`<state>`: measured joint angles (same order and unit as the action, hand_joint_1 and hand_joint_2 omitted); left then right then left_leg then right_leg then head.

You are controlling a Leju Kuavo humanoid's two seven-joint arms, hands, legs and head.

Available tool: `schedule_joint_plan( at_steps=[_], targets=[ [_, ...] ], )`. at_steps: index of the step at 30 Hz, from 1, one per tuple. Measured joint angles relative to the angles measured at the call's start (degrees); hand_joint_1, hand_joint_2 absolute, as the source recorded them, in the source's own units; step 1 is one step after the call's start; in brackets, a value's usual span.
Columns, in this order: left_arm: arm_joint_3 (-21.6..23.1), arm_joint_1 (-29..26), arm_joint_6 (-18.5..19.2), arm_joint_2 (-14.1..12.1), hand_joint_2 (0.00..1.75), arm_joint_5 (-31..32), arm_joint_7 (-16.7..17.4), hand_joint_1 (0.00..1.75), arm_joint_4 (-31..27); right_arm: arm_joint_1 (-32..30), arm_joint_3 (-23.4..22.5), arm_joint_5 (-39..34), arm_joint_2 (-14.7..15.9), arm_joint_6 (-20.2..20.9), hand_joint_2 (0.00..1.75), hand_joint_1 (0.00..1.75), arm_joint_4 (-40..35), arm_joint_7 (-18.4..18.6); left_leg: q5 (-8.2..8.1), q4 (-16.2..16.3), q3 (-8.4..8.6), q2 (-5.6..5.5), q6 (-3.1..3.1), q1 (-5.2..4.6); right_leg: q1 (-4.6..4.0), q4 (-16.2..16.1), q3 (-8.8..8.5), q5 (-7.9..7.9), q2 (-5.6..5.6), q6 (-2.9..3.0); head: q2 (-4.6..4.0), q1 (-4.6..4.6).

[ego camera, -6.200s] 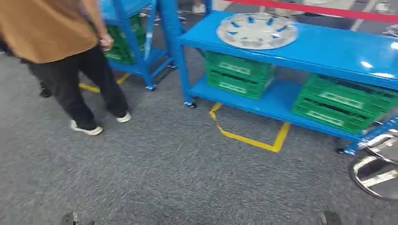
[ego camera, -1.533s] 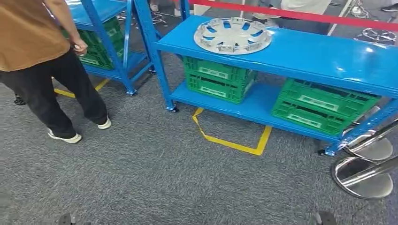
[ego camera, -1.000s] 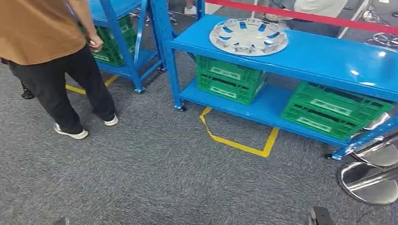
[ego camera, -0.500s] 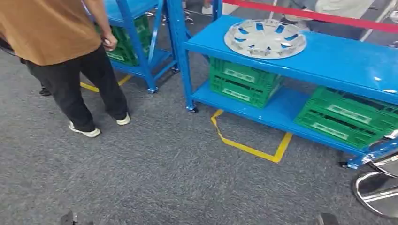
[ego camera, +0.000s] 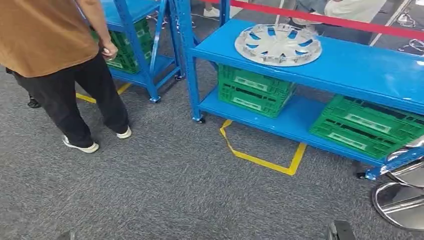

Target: Take the parts from the cabinet and place them on the table.

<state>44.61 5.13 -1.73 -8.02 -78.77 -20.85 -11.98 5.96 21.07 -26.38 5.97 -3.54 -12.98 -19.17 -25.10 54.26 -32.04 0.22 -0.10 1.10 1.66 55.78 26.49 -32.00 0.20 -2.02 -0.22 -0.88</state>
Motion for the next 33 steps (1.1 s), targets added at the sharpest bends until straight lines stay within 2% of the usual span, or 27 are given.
schedule_joint_plan(
  at_steps=[2,3,4,5,6,7,8,9,10,13,14,15,16,17,18,19,20,21,22,23,24,25,28,29,30,31,33],
  targets=[
    [0.02,-0.03,0.0,-0.04,0.0,0.0,-0.11,0.0,0.0,0.03,0.0,-0.04,0.0,0.07,0.0,0.0,0.0,-0.07,-0.42,-0.01,0.35,0.49,0.67,-0.2,-0.11,9.51,4.75,-4.63,0.02,0.06,0.0,1.12],
    [0.02,-0.03,0.0,-0.04,0.0,0.0,-0.13,0.0,0.0,0.01,0.0,-0.11,0.0,0.07,0.0,0.0,0.0,-0.07,-0.61,-0.01,0.52,0.75,0.89,-0.4,-0.15,14.33,7.33,-6.35,0.02,0.01,0.0,1.47],
    [0.0,-0.02,0.0,-0.02,0.0,0.0,-0.13,0.0,0.0,-0.15,0.0,-0.13,0.0,0.07,0.0,0.0,0.0,-0.02,-0.85,0.01,0.75,0.9,1.01,-0.59,-0.16,17.57,9.28,-6.89,0.01,0.03,0.0,1.67],
    [0.0,-0.04,0.0,-0.02,0.0,0.0,-0.13,0.0,0.0,-0.32,0.0,-0.19,0.0,0.07,0.0,0.0,0.02,-0.02,-1.08,0.02,1.11,1.0,1.05,-0.74,-0.17,17.98,9.99,-5.91,0.01,0.16,0.0,1.86],
    [0.0,-0.05,0.0,0.0,0.0,0.0,-0.13,0.0,0.0,-0.38,0.0,-0.22,0.0,0.09,0.0,0.0,0.02,-0.04,-1.41,0.02,1.59,1.19,1.05,-0.83,-0.23,15.27,9.19,-3.38,-0.02,0.4,0.0,2.04],
    [0.0,-0.05,0.0,0.04,0.0,0.02,-0.13,0.0,0.0,-0.34,0.0,-0.3,0.0,0.15,0.0,0.0,0.02,-0.04,-1.73,0.02,2.16,1.42,0.98,-0.89,-0.4,10.53,7.4,-0.17,-0.18,0.75,0.0,2.25],
    [0.0,-0.03,0.0,0.07,0.0,0.0,-0.13,0.0,0.0,-0.29,0.0,-0.33,0.0,0.15,0.0,0.0,0.0,-0.04,-2.06,0.01,2.75,1.65,0.89,-0.92,-0.69,5.34,5.27,2.91,-0.88,1.24,0.0,2.54],
    [0.02,-0.1,0.0,0.15,0.0,0.02,-0.15,0.0,0.0,-0.26,0.0,-0.35,0.06,0.15,0.0,0.0,0.02,-0.04,-2.34,-0.06,2.98,1.87,0.7,-0.91,-1.23,1.31,3.91,4.6,-2.92,1.94,0.0,2.95],
    [0.02,-0.06,0.0,0.17,0.0,0.0,-0.18,0.0,0.0,-0.14,0.0,-0.35,0.09,0.17,0.0,0.0,0.02,-0.04,-2.66,0.29,3.21,2.05,0.28,-1.43,-1.75,0.16,3.41,4.07,-3.39,2.11,0.0,3.11],
    [0.0,0.03,0.0,0.15,0.0,0.02,-0.18,0.0,0.0,-0.13,0.0,-0.35,0.09,0.24,0.0,0.0,0.0,-0.07,-2.69,-0.18,3.41,3.35,-0.29,-1.27,-1.79,0.07,3.74,4.11,-1.96,2.33,0.0,2.78],
    [0.0,0.08,0.0,0.11,0.0,0.02,-0.18,0.0,0.0,-0.2,0.0,-0.37,0.09,0.24,0.0,0.0,0.0,-0.07,-3.03,-0.01,3.52,3.56,-0.67,-1.53,-1.23,-0.59,2.84,4.45,-1.58,2.74,0.0,2.82],
    [0.0,0.05,0.0,0.07,0.0,0.02,-0.18,0.0,0.0,-0.19,0.0,-0.37,0.09,0.24,0.0,0.0,0.0,-0.07,-3.91,1.16,3.34,2.23,-1.12,-1.19,-1.12,-0.96,2.54,4.67,-1.19,2.95,0.0,2.87],
    [0.0,0.08,0.0,0.04,0.0,0.04,-0.24,0.0,0.0,-0.06,0.0,-0.37,0.09,0.33,0.0,0.0,0.0,-0.09,-5.93,4.08,1.86,1.09,-1.36,-1.11,-0.99,-1.02,2.57,4.86,-0.95,3.3,0.0,2.32],
    [0.0,0.09,0.0,0.04,0.0,0.04,-0.24,0.0,0.0,0.05,0.0,-0.37,0.09,0.35,0.0,0.0,0.0,-0.11,-8.58,9.25,-0.7,0.55,-1.57,-0.88,-0.98,-1.02,2.75,4.97,-0.48,3.42,0.0,1.8],
    [0.0,0.06,0.0,0.04,0.0,0.04,-0.24,0.0,0.0,0.04,0.0,-0.37,0.09,0.39,0.0,0.0,0.0,-0.11,-10.66,14.51,-3.36,0.33,-1.76,-0.71,-0.98,-1.02,2.81,4.95,-0.04,3.44,0.0,1.36],
    [0.0,-0.04,0.0,0.04,0.0,0.02,-0.24,0.0,0.0,0.0,0.0,-0.37,0.09,0.42,0.0,0.0,0.0,-0.09,-11.54,18.35,-5.5,0.29,-1.97,-0.53,-0.98,-1.01,2.81,4.92,0.49,3.45,0.0,1.07],
    [0.0,-0.08,0.0,0.04,0.0,0.04,-0.24,0.0,0.0,-0.01,0.0,-0.37,0.09,0.42,0.0,0.0,0.0,-0.09,-10.97,19.33,-6.38,0.28,-2.06,-0.37,-0.94,-1.0,2.76,4.91,1.03,3.43,0.0,0.92],
    [0.0,-0.13,-0.02,0.04,0.0,0.02,-0.24,0.0,0.0,-0.01,0.0,-0.37,0.09,0.42,0.0,0.0,0.0,-0.07,-9.05,17.6,-5.92,0.28,-2.18,-0.19,-0.88,-0.99,2.67,4.87,1.63,3.39,0.0,0.77],
    [0.0,-0.11,-0.04,0.02,0.0,0.02,-0.24,0.0,0.0,-0.01,0.0,-0.37,0.07,0.48,0.0,0.0,0.0,-0.07,-6.21,13.31,-4.25,0.21,-2.19,-0.07,-0.74,-0.98,2.52,4.79,2.25,3.26,0.0,0.53],
    [0.0,-0.1,-0.11,-0.09,0.0,0.04,-0.24,0.0,0.0,0.0,0.0,-0.37,0.07,0.5,0.0,0.0,0.0,-0.07,-3.12,7.52,-1.75,-0.19,-2.16,0.03,-0.6,-0.95,2.3,4.68,2.88,3.07,0.0,0.31],
    [0.0,-0.1,-0.11,-0.11,0.0,0.04,-0.24,0.0,0.0,0.0,0.0,-0.39,0.07,0.5,0.0,0.0,0.0,-0.09,-0.91,2.35,0.51,-1.82,-2.15,0.24,-0.52,-0.93,2.32,4.53,3.32,2.72,0.0,-0.02],
    [0.0,-0.08,-0.11,-0.13,0.0,0.04,-0.24,0.0,0.0,0.12,0.0,-0.46,0.07,0.5,0.0,0.0,0.0,-0.07,-1.28,0.29,1.23,-2.88,-1.99,0.14,-0.91,-0.57,2.53,4.31,3.75,2.21,0.0,-0.63],
    [0.0,0.12,-0.09,-0.09,0.0,0.2,-0.24,0.0,0.0,-0.08,0.0,-0.66,0.07,0.5,0.0,0.0,0.0,-0.09,-1.33,0.36,1.19,-1.84,-0.8,-0.15,-0.62,-1.23,2.65,4.56,4.82,1.17,0.0,-0.11],
    [0.02,0.21,-0.09,-0.02,0.0,0.24,-0.24,0.0,0.0,-0.17,0.0,-0.74,0.07,0.5,0.0,0.0,0.0,-0.07,-1.11,-0.02,1.29,-1.43,-0.27,-0.01,-0.51,-1.23,3.31,4.47,5.15,0.81,0.0,-0.13],
    [0.02,0.28,0.02,-0.02,0.0,0.37,-0.24,0.0,0.0,-0.25,0.0,-0.79,0.07,0.48,0.0,0.0,0.0,-0.07,-0.93,-0.38,1.52,-0.74,0.15,0.19,-0.43,-0.3,3.3,3.79,3.94,0.64,0.0,-0.02],
    [0.02,0.25,0.02,-0.04,0.0,0.44,-0.26,0.0,0.0,-0.18,0.02,-0.79,0.07,0.48,0.0,0.0,0.0,-0.07,-1.06,-0.5,1.62,-0.52,0.6,0.13,-0.63,2.41,4.48,1.83,1.89,0.48,0.0,0.65],
    [0.02,0.07,0.02,-0.09,0.0,0.5,-0.26,0.0,0.0,-0.01,0.0,-0.87,0.07,0.42,0.0,0.0,0.0,-0.11,-1.21,-0.49,1.67,0.62,1.08,-0.21,-0.54,12.16,9.0,-3.22,0.63,0.22,0.0,1.67]
  ],
)
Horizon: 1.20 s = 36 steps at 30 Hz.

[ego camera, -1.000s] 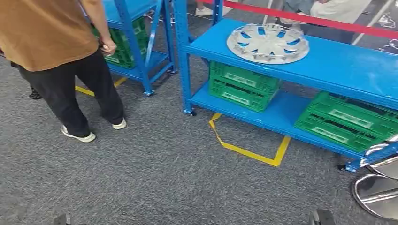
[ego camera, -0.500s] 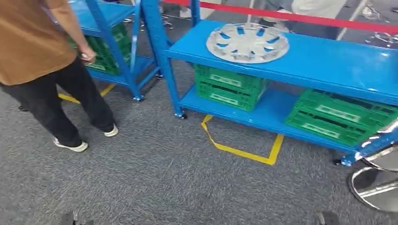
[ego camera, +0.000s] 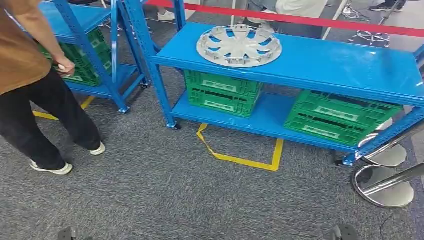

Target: Take the parts from the cabinet and place them on the table.

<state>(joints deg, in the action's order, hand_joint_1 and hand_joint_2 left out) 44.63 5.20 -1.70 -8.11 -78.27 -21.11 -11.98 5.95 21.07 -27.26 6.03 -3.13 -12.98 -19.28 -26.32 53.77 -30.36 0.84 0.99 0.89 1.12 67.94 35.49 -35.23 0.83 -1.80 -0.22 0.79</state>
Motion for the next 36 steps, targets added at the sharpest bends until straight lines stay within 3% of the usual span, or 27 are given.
schedule_joint_plan(
  at_steps=[1,2,4,6,7,8,11,12,13,14,16,17,18,19,21,22,23,25,26,27,28,30,31,32,33,34,36],
  targets=[
    [0.0,-0.06,0.0,-0.02,0.0,0.0,0.0,0.0,0.0,-0.05,0.02,-0.09,0.0,0.0,0.0,0.0,0.0,0.0,-0.07,0.01,0.01,0.49,0.1,-0.08,0.01,4.2,1.94,-1.52,-0.14,-0.09,0.0,0.09],
    [0.0,-0.08,0.0,-0.02,0.0,0.0,0.0,0.0,0.0,-0.21,0.02,-0.09,0.0,0.0,0.0,0.0,0.0,0.02,-0.12,0.03,0.09,0.89,0.13,-0.14,0.01,6.32,2.89,-1.71,-0.21,-0.12,0.0,0.24],
    [0.0,-0.07,0.0,0.0,0.0,0.0,0.0,0.0,0.0,-0.27,0.02,-0.09,0.0,0.0,0.0,0.0,0.0,0.0,-0.35,0.08,0.44,1.74,0.03,-0.15,0.0,1.52,0.49,1.96,-0.5,-0.01,0.0,0.66],
    [0.0,-0.08,0.15,0.11,0.0,0.02,0.02,0.0,0.0,-0.19,0.0,-0.11,0.02,-0.02,0.0,0.0,0.0,0.0,-0.77,0.08,1.2,2.56,-0.32,-0.15,-0.08,-9.02,-4.85,7.12,-2.25,0.51,0.0,1.31],
    [0.0,-0.1,0.15,0.11,0.0,0.02,0.02,0.0,0.0,-0.16,0.0,-0.17,0.02,-0.02,0.0,0.0,0.0,0.0,-1.05,0.19,1.47,2.91,-0.7,-0.52,-0.6,-12.21,-6.3,7.19,-4.6,0.74,0.0,1.77],
    [0.0,-0.1,0.15,0.11,0.0,0.02,0.02,0.0,0.0,0.01,0.02,-0.2,0.02,-0.02,0.0,0.0,0.0,-0.02,-1.18,0.42,1.35,3.15,-1.05,-0.71,-0.8,-12.96,-6.55,7.01,-4.26,1.08,0.0,2.03],
    [0.0,0.16,0.15,0.09,0.0,0.07,0.04,0.0,0.0,-0.29,0.02,-0.44,0.02,-0.02,0.0,0.0,0.0,-0.11,-1.08,0.14,1.64,4.83,-1.74,-0.77,-0.81,-12.96,-6.16,7.33,-2.78,1.64,0.0,1.24],
    [0.0,0.17,0.15,0.02,0.0,0.07,0.04,0.0,0.0,-0.29,0.02,-0.46,0.02,-0.02,0.0,0.0,0.0,-0.11,-1.78,0.67,1.52,3.91,-2.26,-0.42,-0.32,-13.54,-6.86,7.71,-2.36,2.15,0.0,1.38],
    [0.0,0.11,0.15,0.02,0.0,0.09,0.04,0.0,0.0,-0.17,0.0,-0.5,0.02,-0.02,0.0,0.0,0.0,-0.15,-3.43,2.92,0.61,1.71,-2.57,-0.39,-0.36,-13.61,-6.75,7.98,-1.88,2.58,0.0,1.02],
    [0.0,0.08,0.15,0.02,0.0,0.09,0.07,0.0,0.0,-0.07,0.0,-0.5,0.02,-0.02,0.0,0.0,0.0,-0.22,-5.8,7.01,-1.28,0.47,-2.7,-0.32,-0.37,-13.61,-6.58,8.08,-1.5,2.75,0.0,0.59],
    [0.0,-0.02,0.15,0.02,0.0,0.11,0.09,0.0,0.0,-0.09,0.0,-0.55,0.02,-0.02,0.0,0.0,0.0,-0.28,-9.81,16.85,-6.14,-0.26,-2.99,-0.24,-0.39,-13.6,-6.36,8.17,-0.45,2.88,0.0,-0.33],
    [0.0,-0.12,0.15,0.04,0.0,0.11,0.11,0.0,0.0,-0.16,0.0,-0.63,0.02,-0.04,0.0,0.0,0.0,-0.28,-10.23,19.6,-7.7,-0.32,-3.07,-0.24,-0.39,-13.59,-6.32,8.17,0.15,2.88,0.0,-0.48],
    [0.0,-0.14,0.15,0.07,0.0,0.11,0.13,0.0,0.0,-0.23,0.0,-0.79,0.02,-0.09,0.0,0.0,0.0,-0.28,-9.15,19.43,-7.85,-0.33,-3.07,-0.19,-0.38,-13.59,-6.4,8.17,0.81,2.88,0.0,-0.72],
    [0.0,-0.18,0.15,0.04,0.0,0.11,0.18,0.0,0.0,-0.24,0.0,-0.79,0.02,-0.09,0.0,0.0,0.0,-0.26,-6.78,16.45,-6.61,-0.36,-3.0,-0.11,-0.36,-13.58,-6.5,8.17,1.52,2.87,0.0,-1.03],
    [0.0,-0.16,0.11,-0.07,0.0,0.11,0.17,0.0,0.0,-0.24,0.0,-0.83,0.0,-0.05,0.0,0.0,0.0,-0.28,-0.99,5.47,-1.68,-1.51,-2.65,0.11,-0.33,-13.56,-6.8,8.12,2.84,2.76,0.0,-1.6],
    [0.0,-0.15,0.09,-0.22,0.0,0.11,0.17,0.0,0.0,-0.21,0.0,-0.83,0.0,-0.07,0.0,0.0,0.0,-0.28,-0.13,1.77,-0.22,-3.83,-2.4,0.3,-0.27,-13.56,-6.64,8.13,3.19,2.49,0.0,-1.97],
    [0.0,-0.14,0.09,-0.24,0.0,0.11,0.17,0.0,0.0,-0.1,0.0,-0.85,0.0,-0.07,0.0,0.0,0.0,-0.28,-0.28,0.32,0.19,-3.91,-2.24,0.25,-0.74,-13.05,-6.26,7.92,3.81,2.01,0.0,-2.17],
    [0.0,-0.09,0.11,-0.22,0.0,0.13,0.2,0.0,0.0,-0.26,0.0,-0.94,0.0,-0.18,0.0,0.0,0.0,-0.37,-0.38,0.76,0.12,-3.08,-1.66,-0.07,-0.53,-13.46,-6.13,8.17,4.59,1.31,0.0,-1.66],
    [0.0,-0.01,0.11,-0.15,1.75,0.11,0.2,0.0,0.0,-0.36,0.0,-0.98,0.0,-0.37,0.0,0.0,0.0,-0.29,-0.29,0.59,0.21,-2.73,-1.22,-0.12,-0.4,-13.62,-6.12,8.25,4.9,0.9,0.0,-1.75],
    [0.0,0.06,0.11,-0.09,1.75,0.11,0.2,0.0,0.0,-0.44,0.0,-1.16,0.02,-0.55,0.0,0.0,0.02,-0.11,0.07,-0.05,0.4,-2.06,-0.62,0.48,-0.39,-13.14,-6.11,7.85,4.95,0.65,0.0,-1.73],
    [0.02,0.13,0.13,-0.07,1.75,0.11,0.2,0.0,0.0,-0.57,0.02,-1.33,0.0,-0.63,0.0,0.0,0.0,0.24,0.09,-0.14,0.55,-1.75,-0.43,0.33,-0.59,-11.63,-5.17,6.76,2.5,0.45,0.0,-1.45],
    [0.02,0.01,0.13,-0.11,1.75,0.13,0.2,0.0,0.0,-0.43,0.02,-1.55,0.0,-0.85,0.0,0.0,0.0,0.48,0.01,-0.13,0.5,-1.12,0.12,0.13,-0.44,-3.34,-1.72,1.89,0.17,0.08,0.0,-0.06],
    [0.02,-0.09,0.04,-0.13,1.75,0.13,0.24,0.0,0.0,-0.46,0.02,-1.62,0.0,-1.05,0.0,0.0,0.0,0.68,-0.01,-0.12,0.45,-0.77,0.15,0.02,-0.4,1.98,0.58,-0.42,-0.14,-0.09,0.0,0.02],
    [0.02,-0.17,-0.04,-0.17,1.75,0.13,0.42,0.0,0.0,-0.56,0.04,-1.7,0.0,-1.05,0.0,0.0,0.0,0.79,-0.03,-0.09,0.43,-0.49,0.16,-0.03,-0.36,5.25,1.96,-1.39,-0.23,-0.21,0.0,0.13],
    [0.02,-0.2,-0.07,-0.17,1.75,0.13,0.48,0.0,0.0,-0.69,0.04,-1.73,0.0,-1.07,0.0,0.0,0.02,0.85,-0.04,-0.08,0.49,-0.31,0.15,-0.02,-0.31,5.72,2.07,-0.87,-0.29,-0.25,0.0,0.33],
    [0.02,-0.19,-0.2,-0.17,1.75,0.13,0.55,0.0,0.0,-0.76,0.04,-1.73,0.0,-1.14,0.0,0.0,0.02,0.92,-0.06,-0.05,0.56,-0.22,0.14,0.0,-0.28,3.44,0.9,0.89,-0.33,-0.26,0.0,0.46],
    [0.02,-0.13,-0.2,-0.04,1.75,0.15,0.59,0.0,0.0,-0.75,0.04,-1.81,0.02,-1.22,0.0,0.0,0.02,0.92,-0.22,-0.04,0.94,-0.11,-0.1,0.08,-0.15,-7.35,-4.59,6.37,-0.53,-0.08,0.0,1.05]
  ],
)
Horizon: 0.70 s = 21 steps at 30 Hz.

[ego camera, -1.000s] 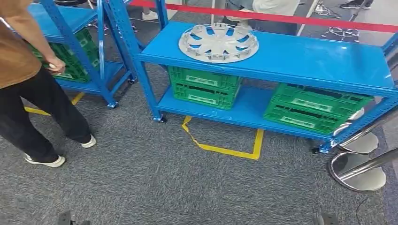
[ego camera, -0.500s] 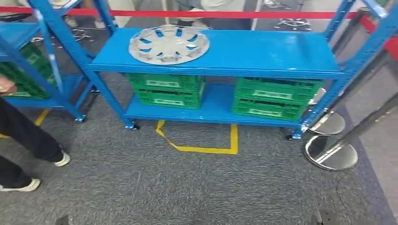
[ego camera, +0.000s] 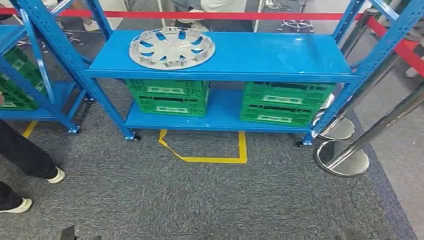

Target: Take the parts from the cabinet and place them on the table.

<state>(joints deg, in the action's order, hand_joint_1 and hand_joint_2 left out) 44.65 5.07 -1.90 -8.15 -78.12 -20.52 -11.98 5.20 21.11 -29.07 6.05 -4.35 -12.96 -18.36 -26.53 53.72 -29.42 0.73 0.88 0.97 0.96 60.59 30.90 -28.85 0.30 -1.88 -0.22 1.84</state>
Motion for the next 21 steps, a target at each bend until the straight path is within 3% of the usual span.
schedule_joint_plan(
  at_steps=[1,2,4,5,6,8,9,10,12,16,21],
  targets=[
    [0.0,-0.01,0.0,0.04,1.75,0.0,0.0,0.0,0.0,0.01,0.0,-0.04,0.0,0.0,0.0,0.0,0.0,0.09,-0.14,0.0,0.16,0.08,-0.25,-0.05,0.04,-4.79,-2.21,1.1,-0.32,0.2,0.0,0.39],
    [0.0,0.02,-0.06,0.04,1.75,0.02,0.0,0.0,0.0,0.05,0.0,-0.09,0.0,0.0,0.0,0.0,0.0,0.52,-0.25,0.34,0.01,0.07,-0.55,-0.49,-0.43,-6.13,-2.79,0.46,-0.46,0.39,0.0,0.78],
    [0.0,0.04,-0.22,0.0,1.75,0.11,0.07,0.0,0.0,0.11,0.0,-0.26,-0.02,0.13,0.0,0.0,-0.02,1.38,-0.4,0.56,-0.33,0.1,-0.87,-0.55,-0.02,-6.39,-2.59,0.49,-0.27,0.82,0.0,0.24],
    [0.0,0.01,-0.52,-0.11,1.75,0.22,0.31,0.0,0.0,0.0,0.04,-0.31,-0.04,0.24,0.0,0.0,0.0,1.94,-0.32,0.55,-0.28,0.07,0.52,-0.69,-0.08,-6.38,-2.61,0.45,-0.26,0.71,0.0,-0.13],
    [0.0,0.01,-0.79,-0.13,1.75,0.37,0.7,0.0,0.0,-0.2,0.07,-0.33,-0.04,0.26,1.75,0.0,0.0,2.41,-0.22,0.47,-0.21,0.08,0.76,-0.66,-0.22,-6.37,-2.66,0.45,-0.26,0.72,0.0,-0.48],
    [0.0,0.04,-1.36,-0.13,1.75,0.39,1.44,0.0,0.0,-0.17,0.24,-0.48,-0.04,0.15,1.75,0.0,0.0,3.43,-0.04,0.19,-0.14,0.07,0.46,-0.56,-0.44,-6.36,-2.61,0.46,-0.23,0.98,0.0,-0.88],
    [0.0,0.01,-1.55,-0.13,0.0,0.53,1.55,0.0,0.0,-0.17,0.33,-0.46,-0.04,0.0,1.75,0.0,0.0,4.0,0.04,0.05,-0.04,0.07,0.32,-0.52,-0.47,-6.35,-2.63,0.44,-0.23,1.02,0.0,-1.07],
    [0.0,-0.06,-1.71,-0.11,0.0,1.18,1.77,0.0,0.0,-0.24,0.33,-0.22,-0.04,-0.02,0.0,0.0,0.0,4.59,0.09,-0.07,0.06,0.07,0.23,-0.51,-0.49,-6.35,-2.67,0.37,-0.24,1.23,0.0,-1.27],
    [-0.33,-0.45,-1.73,0.0,0.0,3.57,2.54,0.0,0.0,-0.58,0.33,0.7,-0.07,-0.07,0.0,0.0,-0.02,5.38,0.16,-0.26,0.18,0.07,0.05,-0.5,-0.52,-6.34,-2.7,0.36,-0.25,1.34,0.0,-1.62],
    [-2.07,-1.56,-1.47,0.61,0.0,10.31,4.15,0.0,-0.11,-1.55,0.18,3.3,-0.28,0.35,0.0,0.0,-0.15,6.62,0.15,-0.5,0.28,0.07,-1.07,-0.42,-0.57,-6.28,-2.7,0.22,-0.25,1.6,0.0,-1.99],
    [-5.39,-2.9,-1.11,1.5,0.0,19.01,6.23,0.0,-0.68,-2.89,-0.94,6.58,-0.59,0.85,0.0,0.0,-0.63,8.11,0.04,-0.51,0.28,0.07,-1.49,-0.44,-0.53,-6.28,-2.74,0.17,-0.25,1.67,0.0,-1.99]
  ],
)
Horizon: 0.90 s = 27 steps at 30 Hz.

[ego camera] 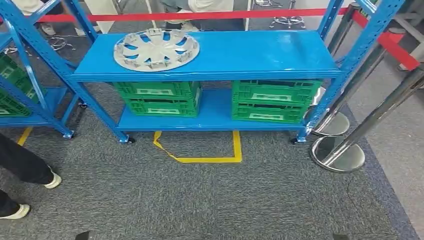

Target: Take the parts from the cabinet and place them on the table.

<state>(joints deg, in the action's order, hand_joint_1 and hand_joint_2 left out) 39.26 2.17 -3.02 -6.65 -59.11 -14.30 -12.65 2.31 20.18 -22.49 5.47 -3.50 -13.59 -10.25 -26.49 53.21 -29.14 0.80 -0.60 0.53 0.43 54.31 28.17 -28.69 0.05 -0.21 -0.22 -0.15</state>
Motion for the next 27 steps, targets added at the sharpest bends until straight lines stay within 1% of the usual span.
schedule_joint_plan(
  at_steps=[6,14,23,27],
  targets=[
    [-4.87,-1.72,0.52,0.94,0.0,10.31,2.32,0.0,-1.01,-1.73,-2.08,3.85,-0.74,0.66,0.0,0.0,-0.99,1.73,-0.05,0.02,0.01,0.0,-0.04,-0.18,0.14,-0.04,-0.01,-0.02,0.0,-0.04,0.0,0.05],
    [-11.85,-4.04,1.14,2.17,0.0,23.78,5.51,0.0,-2.54,-4.01,-5.27,9.07,-1.75,1.49,0.0,0.0,-2.47,4.09,-0.09,0.04,0.02,0.0,0.01,-0.18,0.18,-0.11,-0.03,-0.02,-0.01,-0.04,0.0,0.02],
    [-21.15,-6.83,1.97,3.63,0.0,39.03,9.27,0.0,-4.66,-6.72,-9.86,14.91,-3.0,2.27,0.0,0.0,-4.52,6.8,-0.1,0.04,0.04,0.0,0.01,-0.16,0.17,-0.12,-0.04,-0.03,0.0,-0.04,0.0,-0.06],
    [-24.52,-7.93,2.25,4.13,0.0,45.67,10.89,0.0,-5.49,-7.85,-11.63,17.43,-3.32,2.78,0.0,0.0,-5.33,7.96,-0.1,0.03,0.04,0.0,0.01,-0.16,0.17,-0.12,-0.05,-0.03,0.0,-0.05,0.0,-0.09]
  ],
)
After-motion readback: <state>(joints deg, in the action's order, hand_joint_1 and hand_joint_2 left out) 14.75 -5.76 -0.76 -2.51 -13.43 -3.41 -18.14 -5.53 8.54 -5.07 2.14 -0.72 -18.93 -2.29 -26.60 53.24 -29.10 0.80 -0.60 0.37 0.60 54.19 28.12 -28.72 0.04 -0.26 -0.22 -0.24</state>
